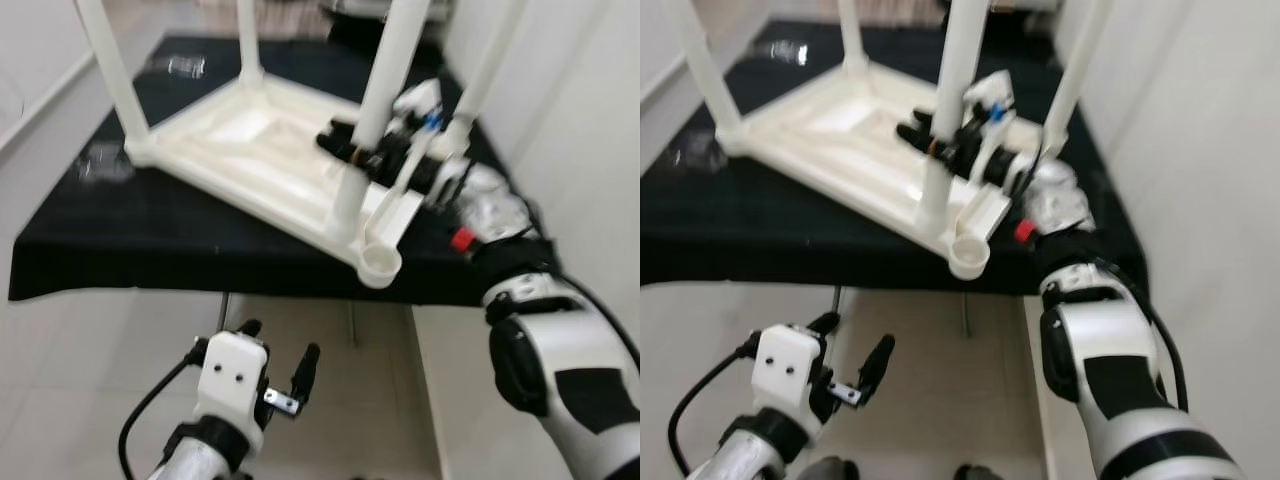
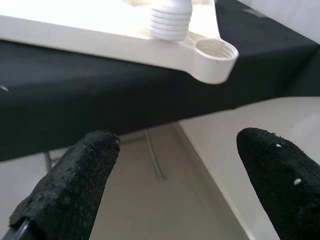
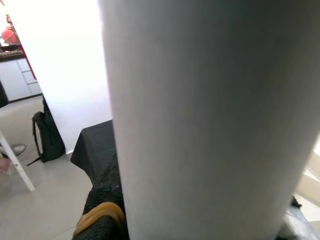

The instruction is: Building children table

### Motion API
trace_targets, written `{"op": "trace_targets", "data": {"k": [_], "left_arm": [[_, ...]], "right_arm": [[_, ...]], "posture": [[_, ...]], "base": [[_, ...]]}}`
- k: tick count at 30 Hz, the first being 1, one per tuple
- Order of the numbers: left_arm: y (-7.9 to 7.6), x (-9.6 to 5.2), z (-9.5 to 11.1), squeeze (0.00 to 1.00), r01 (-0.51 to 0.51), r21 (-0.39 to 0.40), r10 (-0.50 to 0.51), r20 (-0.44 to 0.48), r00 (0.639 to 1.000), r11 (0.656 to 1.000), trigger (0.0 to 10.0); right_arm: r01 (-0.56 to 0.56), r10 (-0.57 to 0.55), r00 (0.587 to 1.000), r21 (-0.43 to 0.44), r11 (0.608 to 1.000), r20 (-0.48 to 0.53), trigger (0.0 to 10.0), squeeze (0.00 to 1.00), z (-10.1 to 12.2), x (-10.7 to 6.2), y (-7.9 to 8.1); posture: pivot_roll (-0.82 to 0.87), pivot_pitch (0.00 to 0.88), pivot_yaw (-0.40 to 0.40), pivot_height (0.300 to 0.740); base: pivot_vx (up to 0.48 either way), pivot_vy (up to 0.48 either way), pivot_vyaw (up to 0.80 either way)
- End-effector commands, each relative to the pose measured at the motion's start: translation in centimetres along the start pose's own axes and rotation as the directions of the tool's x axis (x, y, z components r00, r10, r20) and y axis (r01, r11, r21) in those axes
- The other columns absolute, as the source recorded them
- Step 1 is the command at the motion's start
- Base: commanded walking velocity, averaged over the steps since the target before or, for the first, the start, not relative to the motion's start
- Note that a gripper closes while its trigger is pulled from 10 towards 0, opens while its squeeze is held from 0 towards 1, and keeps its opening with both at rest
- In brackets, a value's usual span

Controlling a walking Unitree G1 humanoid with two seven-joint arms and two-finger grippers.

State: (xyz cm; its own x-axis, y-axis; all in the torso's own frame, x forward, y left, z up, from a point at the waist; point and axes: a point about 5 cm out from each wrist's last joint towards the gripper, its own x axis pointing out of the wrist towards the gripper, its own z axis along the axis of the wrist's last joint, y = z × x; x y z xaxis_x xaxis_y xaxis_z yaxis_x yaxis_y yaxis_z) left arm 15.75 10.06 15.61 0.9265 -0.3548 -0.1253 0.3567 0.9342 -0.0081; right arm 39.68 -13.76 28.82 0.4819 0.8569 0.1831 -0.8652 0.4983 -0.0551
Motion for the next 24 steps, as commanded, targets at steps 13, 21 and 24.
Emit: {"op": "trace_targets", "data": {"k": [13,21,24], "left_arm": [[0.1,-1.1,0.1,0.0,0.016,0.024,-0.014,-0.066,0.998,1.0,10.0],[0.2,-1.2,0.2,0.0,0.018,0.035,-0.015,-0.077,0.997,0.999,10.0],[0.2,-1.1,0.3,0.0,0.017,0.037,-0.014,-0.078,0.997,0.999,10.0]], "right_arm": [[-0.313,0.311,0.946,0.0,0.95,-0.087,10.0,0.0,0.4,-3.3,0.2],[-0.315,0.31,0.938,-0.012,0.949,-0.157,10.0,0.0,-1.1,-3.5,0.3],[-0.322,0.316,0.935,-0.008,0.947,-0.162,10.0,0.0,-1.2,-3.6,0.3]], "posture": [[0.19,0.262,-0.064,0.74],[0.2,0.255,-0.062,0.74],[0.2,0.257,-0.064,0.74]], "base": [[0.0,0.0,0.0],[0.0,0.0,0.0],[0.0,0.0,0.0]]}}
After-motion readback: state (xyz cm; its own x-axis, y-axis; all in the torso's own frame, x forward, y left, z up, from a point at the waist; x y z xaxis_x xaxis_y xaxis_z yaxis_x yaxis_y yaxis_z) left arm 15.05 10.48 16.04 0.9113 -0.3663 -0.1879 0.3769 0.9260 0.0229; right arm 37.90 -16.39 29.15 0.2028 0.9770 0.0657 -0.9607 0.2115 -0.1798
